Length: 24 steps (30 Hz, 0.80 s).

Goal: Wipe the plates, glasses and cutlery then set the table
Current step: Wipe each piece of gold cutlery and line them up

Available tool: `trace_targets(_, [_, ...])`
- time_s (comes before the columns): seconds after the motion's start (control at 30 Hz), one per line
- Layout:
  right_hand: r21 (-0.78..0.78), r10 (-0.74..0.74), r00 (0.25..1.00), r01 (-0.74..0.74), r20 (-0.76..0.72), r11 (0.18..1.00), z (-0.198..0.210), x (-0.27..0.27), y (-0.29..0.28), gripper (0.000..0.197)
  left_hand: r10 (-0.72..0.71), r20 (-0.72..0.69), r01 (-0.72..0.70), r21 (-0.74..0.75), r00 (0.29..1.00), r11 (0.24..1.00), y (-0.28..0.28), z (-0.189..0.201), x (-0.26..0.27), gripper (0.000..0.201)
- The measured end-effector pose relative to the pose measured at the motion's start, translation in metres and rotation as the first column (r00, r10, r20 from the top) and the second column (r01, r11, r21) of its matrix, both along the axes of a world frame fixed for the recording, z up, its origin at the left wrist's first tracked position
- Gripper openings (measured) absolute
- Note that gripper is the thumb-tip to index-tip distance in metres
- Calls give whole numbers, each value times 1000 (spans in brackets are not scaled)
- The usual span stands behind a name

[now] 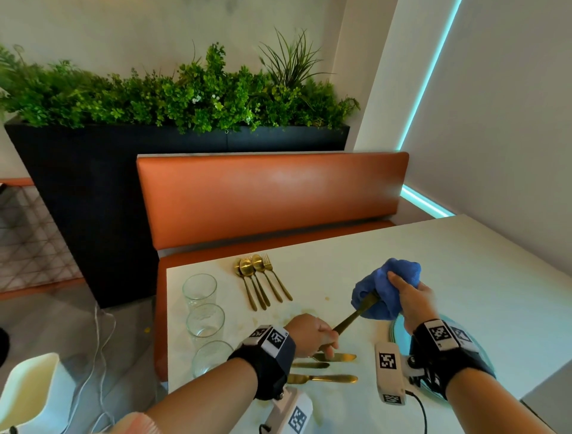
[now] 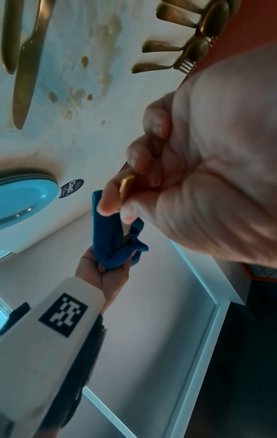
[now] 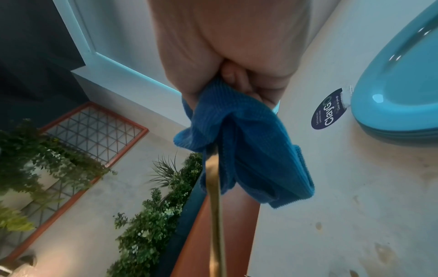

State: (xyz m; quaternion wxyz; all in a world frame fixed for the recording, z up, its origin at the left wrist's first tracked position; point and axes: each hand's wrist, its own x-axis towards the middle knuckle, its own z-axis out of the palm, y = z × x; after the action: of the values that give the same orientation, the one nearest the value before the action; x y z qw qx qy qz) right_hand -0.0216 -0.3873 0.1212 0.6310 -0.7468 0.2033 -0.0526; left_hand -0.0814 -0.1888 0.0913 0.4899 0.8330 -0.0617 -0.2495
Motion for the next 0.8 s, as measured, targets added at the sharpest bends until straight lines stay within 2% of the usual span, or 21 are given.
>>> trace_targets(0.13, [10,41,998,-41,-49,999,-13,-6,2,10,20,15,-20,2,1000,1000,0,-6,1,25])
trace_targets(0.23, [23,46,996,-44,-80,999,-14,-6,-4,10,31,8,-31,-23,999,999,-3,-7,2,28])
trace_targets(0.37, [2,-31,999,31,-22,1000,2,0,-20,14,8,12,-7,-15,1000,1000,-6,0,8,27])
trace_targets(0.47, [9,-134,990,134,-37,991,2,0,-27,27,21,20,-22,13,1000,1000,-1,-3,12,25])
trace_targets(0.53, [18,-178,982,179,-63,984,-3,-2,-28,42,80,19,-81,17,997,997,4,-8,15,30])
trace_targets(0.6, [107,-112,985,126,-132,986,-10,-6,-23,49,137,19,-137,5,990,991,5,-10,17,33])
trace_targets(0.67, [199,15,983,23,-185,980,-16,-11,-10,43,145,25,-144,-3,989,990,1,-8,17,32])
trace_targets(0.73, [198,91,973,-49,-214,979,-19,-13,7,37,108,35,-108,6,994,994,-8,-4,15,29])
trace_targets(0.8, [190,98,974,-59,-203,980,-17,-12,23,26,68,35,-69,6,997,998,-15,-2,12,30])
